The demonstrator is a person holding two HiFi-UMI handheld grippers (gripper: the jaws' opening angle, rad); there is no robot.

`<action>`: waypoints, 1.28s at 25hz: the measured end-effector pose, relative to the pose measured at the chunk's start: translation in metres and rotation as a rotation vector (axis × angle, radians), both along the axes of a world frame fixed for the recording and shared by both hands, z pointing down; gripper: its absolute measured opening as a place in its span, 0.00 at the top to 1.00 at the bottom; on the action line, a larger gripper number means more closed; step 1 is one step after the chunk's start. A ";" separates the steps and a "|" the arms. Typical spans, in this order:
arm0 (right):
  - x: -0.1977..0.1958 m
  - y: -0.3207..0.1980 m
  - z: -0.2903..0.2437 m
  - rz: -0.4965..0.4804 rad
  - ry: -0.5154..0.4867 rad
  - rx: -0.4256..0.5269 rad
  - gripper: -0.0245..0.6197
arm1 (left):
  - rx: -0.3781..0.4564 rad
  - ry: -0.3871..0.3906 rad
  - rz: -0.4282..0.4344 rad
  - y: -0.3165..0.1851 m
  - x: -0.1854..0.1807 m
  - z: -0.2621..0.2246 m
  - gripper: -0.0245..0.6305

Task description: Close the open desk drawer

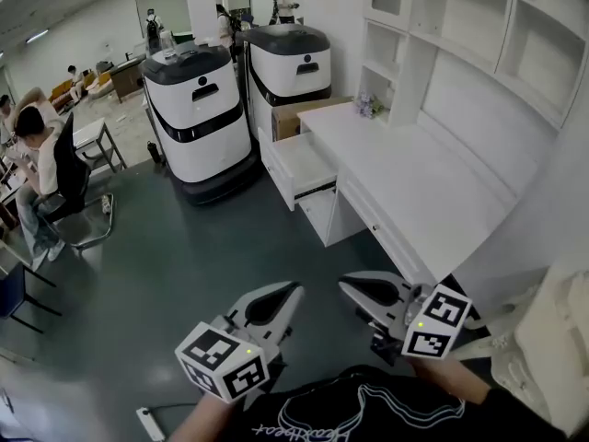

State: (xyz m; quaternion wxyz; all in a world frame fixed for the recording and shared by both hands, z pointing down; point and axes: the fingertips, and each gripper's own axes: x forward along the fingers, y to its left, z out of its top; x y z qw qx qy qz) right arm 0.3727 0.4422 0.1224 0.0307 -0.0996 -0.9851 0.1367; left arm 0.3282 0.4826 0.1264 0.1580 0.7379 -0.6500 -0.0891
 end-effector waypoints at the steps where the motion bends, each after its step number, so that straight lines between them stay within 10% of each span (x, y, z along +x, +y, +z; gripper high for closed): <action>1: -0.001 -0.001 0.000 0.003 -0.001 -0.001 0.95 | -0.001 0.001 0.000 0.000 -0.001 0.000 0.95; 18: -0.065 -0.040 0.009 -0.061 -0.019 0.001 0.95 | -0.014 -0.005 -0.058 -0.038 -0.061 0.011 0.95; 32: -0.190 -0.169 0.042 -0.104 0.054 -0.110 0.95 | -0.104 0.071 -0.100 -0.165 -0.185 0.048 0.95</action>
